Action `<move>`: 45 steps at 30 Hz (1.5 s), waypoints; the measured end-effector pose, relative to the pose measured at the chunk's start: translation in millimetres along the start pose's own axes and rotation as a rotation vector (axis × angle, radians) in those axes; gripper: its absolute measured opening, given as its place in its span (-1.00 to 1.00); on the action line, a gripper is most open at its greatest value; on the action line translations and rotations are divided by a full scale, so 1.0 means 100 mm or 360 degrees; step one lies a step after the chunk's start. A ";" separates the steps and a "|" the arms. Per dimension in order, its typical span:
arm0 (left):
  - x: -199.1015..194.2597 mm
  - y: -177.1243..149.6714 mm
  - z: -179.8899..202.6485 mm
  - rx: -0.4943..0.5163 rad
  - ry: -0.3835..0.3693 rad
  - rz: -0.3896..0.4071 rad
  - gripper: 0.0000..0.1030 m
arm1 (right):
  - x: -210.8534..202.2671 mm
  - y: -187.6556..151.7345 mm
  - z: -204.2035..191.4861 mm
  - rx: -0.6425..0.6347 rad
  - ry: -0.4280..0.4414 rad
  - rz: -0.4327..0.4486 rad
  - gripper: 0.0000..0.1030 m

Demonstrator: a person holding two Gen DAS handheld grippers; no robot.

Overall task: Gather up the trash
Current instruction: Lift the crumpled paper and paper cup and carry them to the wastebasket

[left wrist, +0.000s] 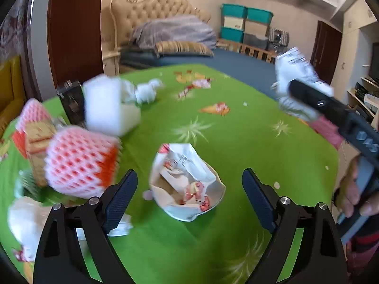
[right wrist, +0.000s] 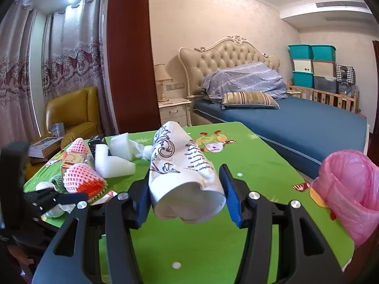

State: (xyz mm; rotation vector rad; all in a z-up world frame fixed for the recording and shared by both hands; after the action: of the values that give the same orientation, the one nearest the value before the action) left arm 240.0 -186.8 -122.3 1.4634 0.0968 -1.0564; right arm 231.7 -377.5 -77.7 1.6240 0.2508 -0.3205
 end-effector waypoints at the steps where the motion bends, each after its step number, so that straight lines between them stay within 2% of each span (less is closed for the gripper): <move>1: 0.08 -0.02 -0.01 -0.0008 0.0013 -0.0043 0.63 | 0.01 -0.02 0.03 0.0007 0.0001 -0.0008 0.00; 3: 0.19 -0.05 -0.02 -0.0057 0.0008 -0.0118 0.62 | 0.01 -0.06 0.05 0.0008 -0.0001 -0.0017 0.00; 4: 0.21 -0.06 -0.04 -0.0082 0.0011 -0.0128 0.52 | 0.00 -0.08 0.05 0.0007 0.0002 -0.0020 0.01; 5: 0.24 -0.06 -0.06 -0.0098 0.0014 -0.0141 0.31 | 0.00 -0.09 0.06 0.0006 0.0003 -0.0025 0.01; 8: 0.23 -0.06 -0.08 -0.0101 0.0016 -0.0125 0.28 | 0.00 -0.15 0.07 -0.0004 0.0001 -0.0039 0.00; 15: 0.02 0.00 0.07 0.0010 0.0069 0.0029 0.28 | -0.03 -0.30 0.10 -0.0029 -0.0002 -0.0082 0.00; 27: -0.11 0.19 0.27 0.0082 0.0094 0.0188 0.29 | -0.09 -0.30 0.26 -0.0016 -0.0061 -0.0048 0.00; 36: -0.13 0.37 0.57 0.0159 0.0045 0.0301 0.29 | -0.15 -0.30 0.55 0.0020 -0.0142 -0.0027 0.00; 45: 0.04 0.55 1.00 0.0287 -0.0035 0.0329 0.30 | -0.31 -0.28 1.00 0.0079 -0.0272 0.0017 0.00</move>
State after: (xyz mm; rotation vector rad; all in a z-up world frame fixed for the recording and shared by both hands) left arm 222.8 -283.8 -65.0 1.5860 -0.1663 -0.9304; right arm 187.1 -474.1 -99.0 1.6355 0.1051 -0.4576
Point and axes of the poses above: each gripper's, at about its wrist camera, not at the fingertips, and x roughly the way its jaws point, z to its right, y to its top, the point moved 8 cm from there along x, roughly the way its jaws point, and after that the axes turned 9 degrees about -y, right-handed, at the moved point
